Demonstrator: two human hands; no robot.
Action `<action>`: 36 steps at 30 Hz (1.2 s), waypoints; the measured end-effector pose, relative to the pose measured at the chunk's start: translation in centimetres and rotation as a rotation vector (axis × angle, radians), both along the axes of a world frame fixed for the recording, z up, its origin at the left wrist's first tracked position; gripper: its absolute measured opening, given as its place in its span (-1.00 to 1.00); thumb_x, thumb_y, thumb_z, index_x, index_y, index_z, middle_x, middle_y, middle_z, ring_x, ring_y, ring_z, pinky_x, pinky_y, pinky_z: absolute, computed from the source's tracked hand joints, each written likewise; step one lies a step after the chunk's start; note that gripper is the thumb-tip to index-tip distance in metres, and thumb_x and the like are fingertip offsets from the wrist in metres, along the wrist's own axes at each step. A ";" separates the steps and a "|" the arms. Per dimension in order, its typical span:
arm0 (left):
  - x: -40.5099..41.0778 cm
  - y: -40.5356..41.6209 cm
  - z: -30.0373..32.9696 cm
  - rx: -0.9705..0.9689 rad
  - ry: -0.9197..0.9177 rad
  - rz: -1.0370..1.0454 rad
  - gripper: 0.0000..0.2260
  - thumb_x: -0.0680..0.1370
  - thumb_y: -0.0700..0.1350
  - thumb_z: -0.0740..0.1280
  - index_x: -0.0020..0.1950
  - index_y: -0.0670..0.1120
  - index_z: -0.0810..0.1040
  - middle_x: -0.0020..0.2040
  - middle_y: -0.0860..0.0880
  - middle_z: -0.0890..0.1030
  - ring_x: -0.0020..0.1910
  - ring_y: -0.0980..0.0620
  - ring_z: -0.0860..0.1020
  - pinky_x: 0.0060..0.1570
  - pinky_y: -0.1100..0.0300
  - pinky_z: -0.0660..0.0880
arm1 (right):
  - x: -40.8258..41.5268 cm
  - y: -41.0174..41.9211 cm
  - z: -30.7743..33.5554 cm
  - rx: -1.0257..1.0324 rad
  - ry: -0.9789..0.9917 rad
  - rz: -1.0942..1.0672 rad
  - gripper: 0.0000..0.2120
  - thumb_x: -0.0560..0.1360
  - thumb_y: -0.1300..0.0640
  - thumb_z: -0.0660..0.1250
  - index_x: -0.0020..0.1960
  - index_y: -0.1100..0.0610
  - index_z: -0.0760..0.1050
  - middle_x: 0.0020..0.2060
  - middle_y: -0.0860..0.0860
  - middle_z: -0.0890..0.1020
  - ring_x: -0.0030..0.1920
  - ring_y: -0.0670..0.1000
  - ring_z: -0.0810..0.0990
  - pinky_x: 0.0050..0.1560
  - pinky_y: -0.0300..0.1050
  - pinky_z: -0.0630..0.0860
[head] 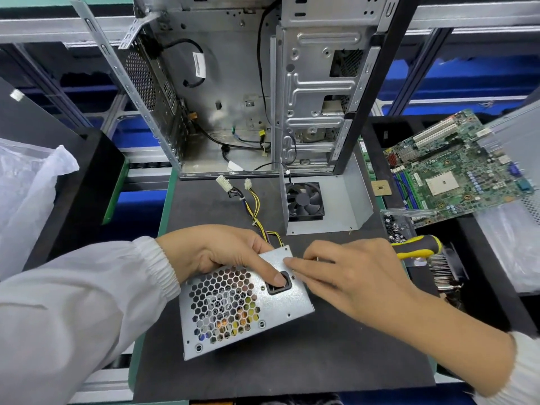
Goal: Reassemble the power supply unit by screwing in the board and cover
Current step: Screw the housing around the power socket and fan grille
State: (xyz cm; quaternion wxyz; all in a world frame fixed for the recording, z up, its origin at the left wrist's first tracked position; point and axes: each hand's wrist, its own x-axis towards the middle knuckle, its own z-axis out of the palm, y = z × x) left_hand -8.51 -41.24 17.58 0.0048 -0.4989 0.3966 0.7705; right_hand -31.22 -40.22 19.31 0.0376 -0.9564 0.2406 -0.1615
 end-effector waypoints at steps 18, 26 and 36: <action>0.8 0.2 -0.7 0.134 0.145 0.079 -0.83 0.49 -0.16 0.38 0.04 -0.17 0.64 -0.10 -0.11 0.70 -0.21 0.03 0.69 -0.15 0.18 0.63 | -0.1 -1.5 -1.4 -0.373 0.180 0.293 -0.59 0.41 0.36 0.14 0.16 0.22 0.60 -0.40 -0.02 0.46 -0.51 -0.02 0.42 -0.56 -0.20 0.30; 1.1 0.2 -1.2 0.112 0.156 0.087 -0.86 0.54 -0.18 0.34 0.06 -0.17 0.63 -0.10 -0.09 0.70 -0.20 0.04 0.69 -0.12 0.20 0.63 | 0.1 -1.8 -1.5 -0.365 0.193 0.352 -0.59 0.40 0.39 0.14 0.16 0.26 0.60 -0.43 -0.01 0.44 -0.54 -0.02 0.36 -0.57 -0.20 0.25; 0.7 0.3 -0.9 0.080 0.091 0.097 -0.58 0.42 -0.14 0.35 0.25 -0.24 0.48 0.03 -0.16 0.61 -0.11 -0.02 0.61 0.03 0.14 0.56 | 0.0 -2.9 -0.7 -0.481 0.288 0.496 -0.57 0.41 0.41 0.08 0.17 0.30 0.58 -0.43 0.00 0.46 -0.53 -0.01 0.38 -0.60 -0.17 0.33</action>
